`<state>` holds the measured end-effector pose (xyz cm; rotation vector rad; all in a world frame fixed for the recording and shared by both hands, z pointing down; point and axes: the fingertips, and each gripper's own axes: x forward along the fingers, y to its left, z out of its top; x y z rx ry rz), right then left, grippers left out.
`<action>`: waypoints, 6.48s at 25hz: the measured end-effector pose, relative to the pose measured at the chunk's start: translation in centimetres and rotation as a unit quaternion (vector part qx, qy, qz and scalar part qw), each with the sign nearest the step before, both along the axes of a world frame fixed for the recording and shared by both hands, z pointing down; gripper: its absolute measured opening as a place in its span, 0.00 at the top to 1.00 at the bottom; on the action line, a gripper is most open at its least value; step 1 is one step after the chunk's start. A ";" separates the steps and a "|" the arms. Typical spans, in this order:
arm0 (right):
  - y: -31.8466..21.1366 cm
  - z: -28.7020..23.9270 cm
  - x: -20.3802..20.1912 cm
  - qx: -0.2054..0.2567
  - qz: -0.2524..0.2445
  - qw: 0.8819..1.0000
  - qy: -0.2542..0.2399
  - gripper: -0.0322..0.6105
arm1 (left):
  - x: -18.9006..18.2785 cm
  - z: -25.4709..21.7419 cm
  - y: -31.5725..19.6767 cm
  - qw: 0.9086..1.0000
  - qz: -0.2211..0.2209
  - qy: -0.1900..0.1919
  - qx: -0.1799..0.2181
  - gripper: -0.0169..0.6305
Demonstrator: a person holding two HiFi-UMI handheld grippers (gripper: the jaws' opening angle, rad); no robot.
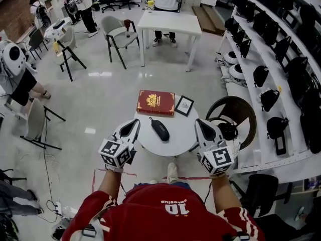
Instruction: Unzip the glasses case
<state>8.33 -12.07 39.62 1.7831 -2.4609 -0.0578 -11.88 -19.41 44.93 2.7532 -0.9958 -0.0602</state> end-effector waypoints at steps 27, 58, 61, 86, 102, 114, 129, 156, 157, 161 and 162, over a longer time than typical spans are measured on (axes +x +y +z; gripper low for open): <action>-7.6 -0.6 3.1 0.018 -0.050 0.999 -0.001 0.94 | 6.3 0.0 -5.8 1.000 0.015 -0.022 0.010 0.64; -12.1 5.6 5.0 -0.045 -0.085 0.995 -0.018 0.94 | 9.2 25.5 -9.6 0.969 -0.040 -0.033 -0.241 0.57; -12.8 6.5 5.5 -0.053 -0.092 0.994 -0.018 0.94 | 9.5 28.1 -9.7 0.963 -0.051 -0.042 -0.262 0.57; -16.3 11.8 7.0 -0.106 -0.138 0.985 -0.013 0.94 | 12.4 41.3 -10.7 0.893 -0.114 -0.003 -0.435 0.50; -16.4 13.0 10.5 -0.123 -0.107 0.986 -0.034 0.94 | 17.1 42.3 -12.3 0.876 -0.111 -0.104 -0.459 0.46; -16.5 13.4 12.5 -0.127 -0.094 0.986 -0.056 0.94 | 17.9 43.2 -11.9 0.852 -0.143 -0.189 -0.467 0.51; -15.7 10.8 9.9 -0.111 -0.094 0.988 -0.050 0.94 | 14.9 36.5 -12.7 0.873 -0.106 0.011 -0.475 0.57; -12.8 -6.5 1.3 0.072 -0.108 0.990 -0.061 0.94 | 7.0 -9.6 -10.6 0.955 0.091 0.270 -0.087 0.57; -12.6 -7.1 1.3 0.078 -0.109 0.989 -0.058 0.94 | 7.0 -11.0 -10.2 0.956 0.094 0.268 -0.070 0.57; -12.0 -8.4 0.8 0.099 -0.111 0.988 -0.049 0.94 | 6.4 -14.1 -9.9 0.951 0.096 0.289 -0.045 0.57; -11.8 -8.5 0.6 0.105 -0.111 0.987 -0.044 0.94 | 6.3 -14.4 -9.9 0.950 0.096 0.295 -0.046 0.57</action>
